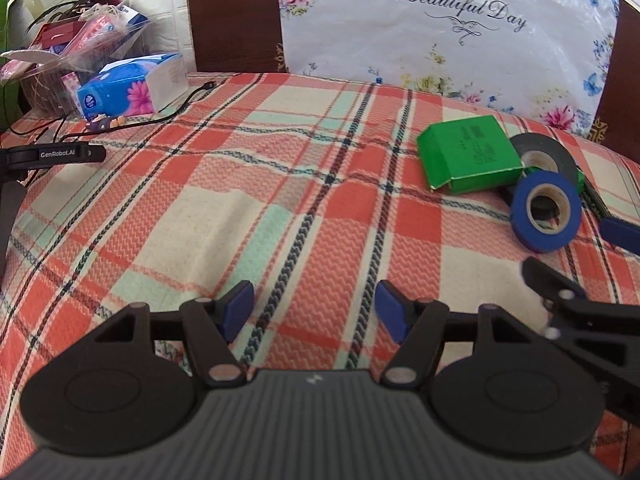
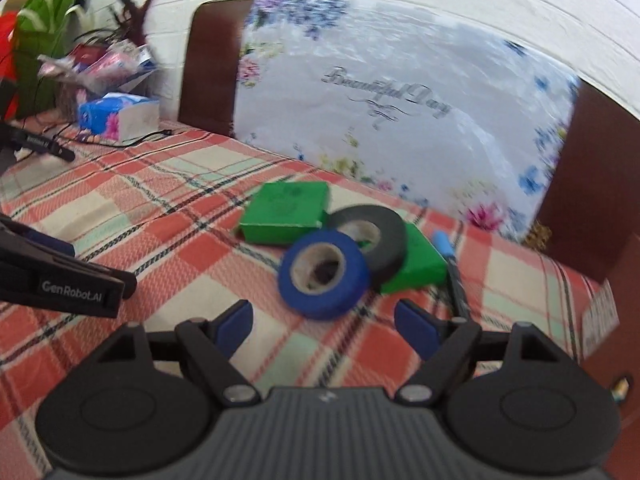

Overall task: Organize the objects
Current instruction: 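Move both grippers to the blue tape roll and grasp it, then carry the blue tape roll with both grippers into the brown box and release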

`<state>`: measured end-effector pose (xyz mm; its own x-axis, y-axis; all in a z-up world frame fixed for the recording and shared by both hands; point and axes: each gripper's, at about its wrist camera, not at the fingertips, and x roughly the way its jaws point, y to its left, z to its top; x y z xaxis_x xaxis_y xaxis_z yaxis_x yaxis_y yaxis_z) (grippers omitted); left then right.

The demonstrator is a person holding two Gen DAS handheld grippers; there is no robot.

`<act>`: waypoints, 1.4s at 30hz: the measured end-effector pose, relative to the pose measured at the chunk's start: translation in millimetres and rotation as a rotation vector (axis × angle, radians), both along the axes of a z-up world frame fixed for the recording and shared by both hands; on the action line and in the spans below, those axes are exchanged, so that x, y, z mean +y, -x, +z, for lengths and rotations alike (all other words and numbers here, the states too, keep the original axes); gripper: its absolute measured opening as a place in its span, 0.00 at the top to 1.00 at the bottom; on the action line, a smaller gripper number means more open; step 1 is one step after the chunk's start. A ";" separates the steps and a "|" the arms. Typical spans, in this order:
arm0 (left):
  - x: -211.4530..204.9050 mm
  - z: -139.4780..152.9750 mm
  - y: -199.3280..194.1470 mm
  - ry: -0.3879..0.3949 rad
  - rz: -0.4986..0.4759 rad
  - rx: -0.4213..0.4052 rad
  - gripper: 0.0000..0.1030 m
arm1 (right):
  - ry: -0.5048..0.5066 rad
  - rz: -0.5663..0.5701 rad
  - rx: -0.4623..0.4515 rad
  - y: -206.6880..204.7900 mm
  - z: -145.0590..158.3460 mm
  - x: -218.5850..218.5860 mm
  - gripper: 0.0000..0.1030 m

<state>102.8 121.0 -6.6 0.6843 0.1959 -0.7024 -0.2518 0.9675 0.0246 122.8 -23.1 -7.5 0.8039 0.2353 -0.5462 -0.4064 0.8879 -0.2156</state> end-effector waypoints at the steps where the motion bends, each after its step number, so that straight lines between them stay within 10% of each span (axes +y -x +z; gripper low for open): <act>1: 1.3 -0.3 0.1 -0.001 0.005 -0.002 0.32 | 0.016 0.009 -0.006 -4.4 -3.0 6.4 0.22; 13: 8.4 0.3 0.6 0.016 0.016 0.000 0.31 | -0.034 -0.044 0.068 -30.7 -10.2 6.0 0.42; 24: -15.4 8.0 23.7 0.097 -0.107 0.042 0.37 | -0.055 0.058 0.122 83.3 -5.8 -55.2 0.49; 34: -87.9 30.1 47.8 0.294 -0.455 0.077 0.44 | -0.082 0.042 0.118 113.4 -6.1 -86.5 0.32; 42: -122.1 10.6 58.3 0.231 -0.523 0.218 0.57 | -0.131 0.121 0.172 124.5 -8.5 -96.4 0.25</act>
